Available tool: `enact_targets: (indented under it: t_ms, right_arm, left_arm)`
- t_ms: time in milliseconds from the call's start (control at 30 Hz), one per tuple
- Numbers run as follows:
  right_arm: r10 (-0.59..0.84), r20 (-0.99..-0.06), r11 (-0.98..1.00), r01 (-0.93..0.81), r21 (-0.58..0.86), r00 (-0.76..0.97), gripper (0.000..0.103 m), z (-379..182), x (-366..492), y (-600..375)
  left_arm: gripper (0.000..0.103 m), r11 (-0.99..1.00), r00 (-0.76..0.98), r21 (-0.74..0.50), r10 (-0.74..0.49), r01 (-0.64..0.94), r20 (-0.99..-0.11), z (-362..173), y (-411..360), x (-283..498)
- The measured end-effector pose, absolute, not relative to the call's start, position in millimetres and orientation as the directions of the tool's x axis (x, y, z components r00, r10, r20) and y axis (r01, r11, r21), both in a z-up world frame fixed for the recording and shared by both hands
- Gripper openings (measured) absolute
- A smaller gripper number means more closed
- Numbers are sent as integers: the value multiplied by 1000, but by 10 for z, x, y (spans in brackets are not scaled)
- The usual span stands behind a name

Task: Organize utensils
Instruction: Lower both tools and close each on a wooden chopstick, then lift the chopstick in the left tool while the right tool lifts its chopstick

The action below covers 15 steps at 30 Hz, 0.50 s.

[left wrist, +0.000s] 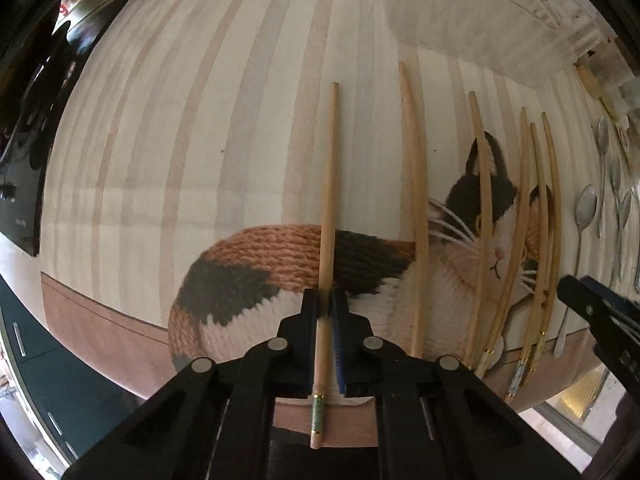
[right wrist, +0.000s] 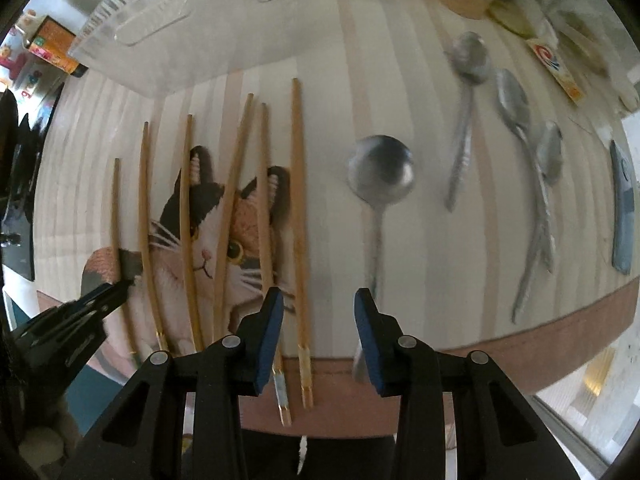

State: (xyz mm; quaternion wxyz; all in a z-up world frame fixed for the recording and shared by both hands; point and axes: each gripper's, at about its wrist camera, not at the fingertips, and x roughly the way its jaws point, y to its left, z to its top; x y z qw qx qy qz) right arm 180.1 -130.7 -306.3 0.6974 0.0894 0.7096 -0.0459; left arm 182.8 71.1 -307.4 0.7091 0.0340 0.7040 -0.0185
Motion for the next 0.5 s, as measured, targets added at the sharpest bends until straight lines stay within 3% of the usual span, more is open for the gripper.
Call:
enact_targets:
  t_ms: [100, 167, 200, 267, 500]
  right_arm:
    - [22, -1000, 987, 159, 19, -21, 38, -3200, 1835, -1212]
    - [-36, -999, 994, 107, -36, -7, 22, -3235, 1845, -1127]
    - [-44, -999, 995, 94, -44, 1, 21, -3249, 1831, -1088]
    - [-59, -998, 994, 91, -60, -19, 7, -3278, 1747, -1051]
    - [-87, -993, 992, 88, -93, -78, 7, -3315, 1436, -1013]
  left_arm:
    - [5, 995, 14, 36, 35, 97, -999, -3082, 784, 1823]
    - [5, 994, 14, 37, 35, 105, -999, -3100, 800, 1813]
    - [5, 994, 14, 36, 34, 105, -999, -3106, 812, 1796]
    - [5, 993, 14, 35, 34, 108, -999, -3092, 857, 1823]
    - [5, 993, 7, 23, 22, 119, -1000, -3096, 833, 1978]
